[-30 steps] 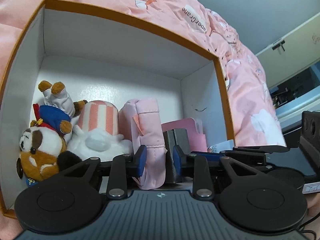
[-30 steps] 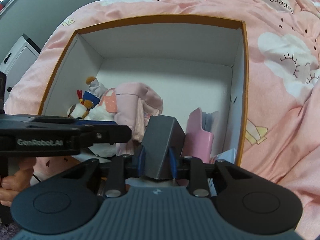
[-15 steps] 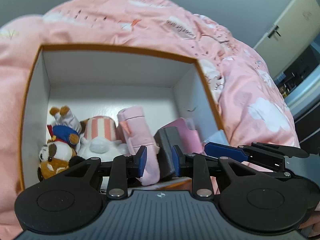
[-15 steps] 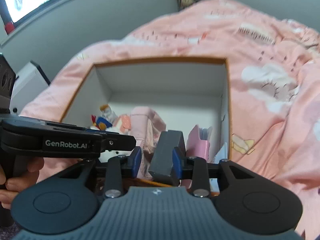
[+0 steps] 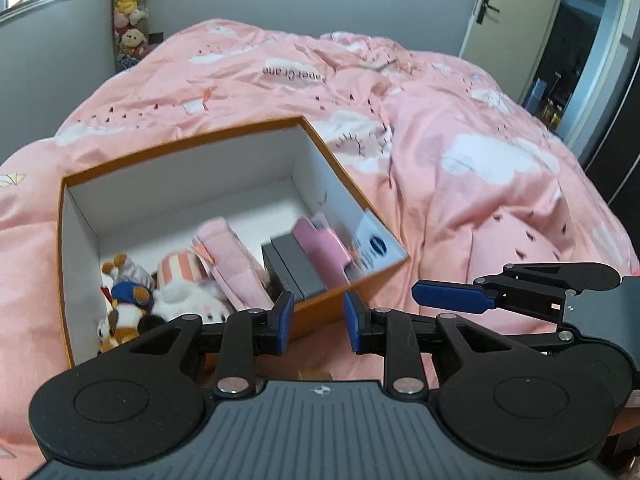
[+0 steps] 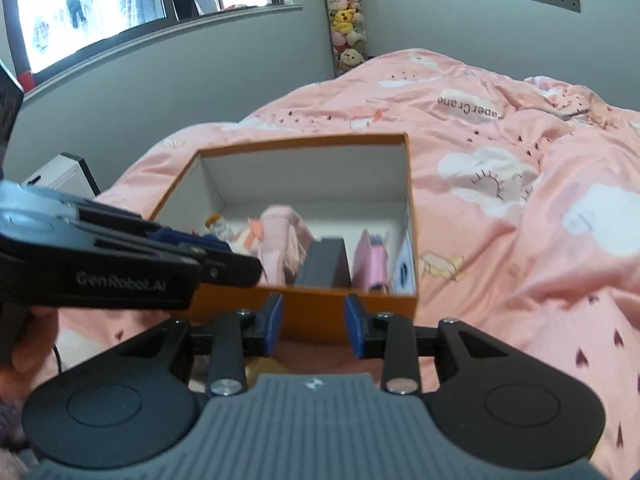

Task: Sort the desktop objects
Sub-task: 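Move both grippers back to the gold box and PHOTO CARD box, then grasp the gold box with the right gripper while the left grasps the PHOTO CARD box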

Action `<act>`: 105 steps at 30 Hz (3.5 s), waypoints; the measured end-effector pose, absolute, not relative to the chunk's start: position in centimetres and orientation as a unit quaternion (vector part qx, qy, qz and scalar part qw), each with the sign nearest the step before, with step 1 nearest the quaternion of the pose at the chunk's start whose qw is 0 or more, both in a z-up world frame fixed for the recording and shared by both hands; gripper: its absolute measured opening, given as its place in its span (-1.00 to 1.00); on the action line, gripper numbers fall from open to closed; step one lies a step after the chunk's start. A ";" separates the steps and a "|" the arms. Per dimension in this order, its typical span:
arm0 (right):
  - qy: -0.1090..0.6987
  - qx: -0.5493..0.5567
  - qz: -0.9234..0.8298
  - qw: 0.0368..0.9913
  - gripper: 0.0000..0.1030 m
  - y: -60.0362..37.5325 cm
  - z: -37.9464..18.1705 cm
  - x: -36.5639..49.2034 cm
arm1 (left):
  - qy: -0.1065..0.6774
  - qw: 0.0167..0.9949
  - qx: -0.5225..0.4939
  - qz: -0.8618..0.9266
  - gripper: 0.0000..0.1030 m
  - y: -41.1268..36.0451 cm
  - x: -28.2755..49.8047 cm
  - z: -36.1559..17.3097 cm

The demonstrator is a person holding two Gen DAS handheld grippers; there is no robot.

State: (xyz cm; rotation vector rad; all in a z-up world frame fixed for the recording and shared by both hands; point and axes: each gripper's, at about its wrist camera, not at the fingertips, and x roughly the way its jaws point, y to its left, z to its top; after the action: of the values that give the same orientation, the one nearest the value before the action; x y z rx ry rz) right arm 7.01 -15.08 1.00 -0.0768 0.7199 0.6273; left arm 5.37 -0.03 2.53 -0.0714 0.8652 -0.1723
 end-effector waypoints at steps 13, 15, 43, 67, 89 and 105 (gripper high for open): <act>0.406 -0.008 0.288 0.867 -0.30 -17.4 -3.6 7.1 | 0.482 0.874 -0.029 -0.062 -0.41 -0.7 3.8 -0.1; 0.416 -0.004 0.287 0.863 -0.30 -17.5 -4.1 7.2 | 0.489 0.870 -0.026 -0.057 -0.41 -0.6 3.6 -0.5; 0.491 0.020 0.306 0.815 -0.28 -17.0 -7.4 8.5 | 0.519 0.855 0.008 -0.021 0.01 1.0 2.9 -5.8; 0.578 0.114 0.348 0.729 0.11 -13.4 -9.2 12.3 | 0.527 0.831 0.177 0.000 0.03 1.9 2.2 -7.5; 0.607 0.120 0.360 0.698 0.07 -11.5 -11.4 12.6 | 0.507 0.824 0.254 -0.020 0.03 0.3 2.5 -9.9; 0.590 0.113 0.353 0.717 0.01 -12.2 -9.7 12.5 | 0.492 0.828 0.269 -0.020 -0.25 0.5 2.0 -8.9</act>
State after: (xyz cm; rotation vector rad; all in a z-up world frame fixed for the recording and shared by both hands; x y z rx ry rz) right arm 12.49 -12.21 -9.70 0.2494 1.3060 0.7820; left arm 2.02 0.50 -8.85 0.5718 1.0441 -0.0423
